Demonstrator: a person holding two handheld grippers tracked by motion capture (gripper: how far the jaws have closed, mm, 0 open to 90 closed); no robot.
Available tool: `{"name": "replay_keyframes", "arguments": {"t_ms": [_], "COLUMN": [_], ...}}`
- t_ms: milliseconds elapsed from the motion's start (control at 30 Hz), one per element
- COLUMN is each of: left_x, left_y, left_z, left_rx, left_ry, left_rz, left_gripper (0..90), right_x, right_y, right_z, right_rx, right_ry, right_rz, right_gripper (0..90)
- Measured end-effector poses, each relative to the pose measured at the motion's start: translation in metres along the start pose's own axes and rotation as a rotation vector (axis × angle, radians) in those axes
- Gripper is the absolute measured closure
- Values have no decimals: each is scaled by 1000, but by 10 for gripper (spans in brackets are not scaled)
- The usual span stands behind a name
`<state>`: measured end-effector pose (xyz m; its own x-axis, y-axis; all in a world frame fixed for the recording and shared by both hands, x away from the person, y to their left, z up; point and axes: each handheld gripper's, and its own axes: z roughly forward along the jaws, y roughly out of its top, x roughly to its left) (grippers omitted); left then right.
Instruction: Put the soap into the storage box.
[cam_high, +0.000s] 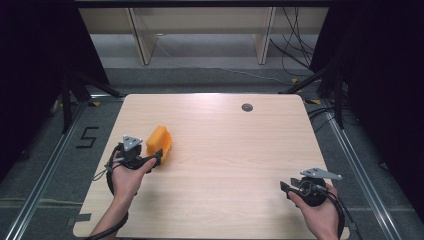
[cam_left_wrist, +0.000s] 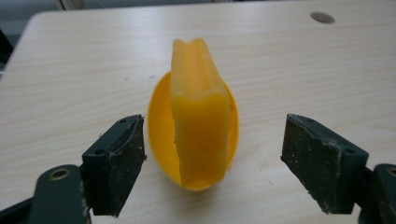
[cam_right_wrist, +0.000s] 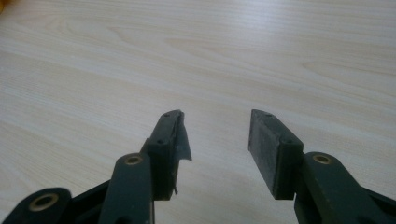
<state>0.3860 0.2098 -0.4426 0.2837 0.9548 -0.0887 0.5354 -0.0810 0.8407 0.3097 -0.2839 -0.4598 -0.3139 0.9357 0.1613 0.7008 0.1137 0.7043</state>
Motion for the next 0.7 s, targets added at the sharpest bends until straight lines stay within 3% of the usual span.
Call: {"name": "replay_keyframes", "arguments": {"t_ms": [33, 100, 133, 167, 200, 233, 267, 300, 333, 367, 433, 467, 500, 567, 633, 667, 700], "left_x": [0, 2, 3, 2, 1, 0, -1, -3, -5, -8, -13, -17, -20, -25, -26, -28, -29], "left_y": [-1, 0, 0, 1, 1, 0, -2, -6, -10, -15, -25, -30, -36, -47, -59, -65, -70], "left_z": [-3, -8, -10, -13, -16, -20, -22, -25, -28, -30, -34, -36, -39, -40, -39, -39, -38], "left_rx": [11, 12, 11, 18, 11, 6, -2, -13, -25, -29, -57, -63, -67, -47, -50, -34, -26], "left_ry": [10, -19, -31, -34, -37, -27, -21, -21, -23, -22, -32, -39, -43, -93, -159, -158, -176], "left_rz": [-4, 8, 17, 21, 32, 35, 49, 51, 55, 57, 80, 84, 83, 111, 100, 112, 150], "left_gripper": [204, 204, 205, 207, 205, 206, 210, 214, 220, 222, 223, 225, 231, 236, 240, 248, 250], "right_x": [2, 0, -3, -4, 0, -7, 0, 0, -4, -4, -2, -5, -2, -2, -3, -5, -5], "right_y": [0, 0, 0, 0, 0, -1, -1, -1, -1, -1, -1, -1, -1, -1, -1, -1, 0], "right_z": [-1, -1, -1, -1, -2, 0, -2, -1, -2, -1, -4, -4, -4, -4, -2, -3, -4], "right_rx": [11, 2, 2, 5, 26, 12, 31, 24, 18, 0, 18, 10, 23, 25, 13, 5, 12], "right_ry": [11, 2, -11, -11, -12, -22, -8, -3, -9, -9, -23, -34, -26, -28, -39, -39, -41], "right_rz": [19, 7, -38, -39, 5, -84, 14, 13, -26, -24, 8, -22, 22, 21, 7, -25, -28], "right_gripper": [548, 545, 543, 542, 542, 542, 542, 541, 541, 540, 540, 539, 539, 538, 538, 538, 538]}}
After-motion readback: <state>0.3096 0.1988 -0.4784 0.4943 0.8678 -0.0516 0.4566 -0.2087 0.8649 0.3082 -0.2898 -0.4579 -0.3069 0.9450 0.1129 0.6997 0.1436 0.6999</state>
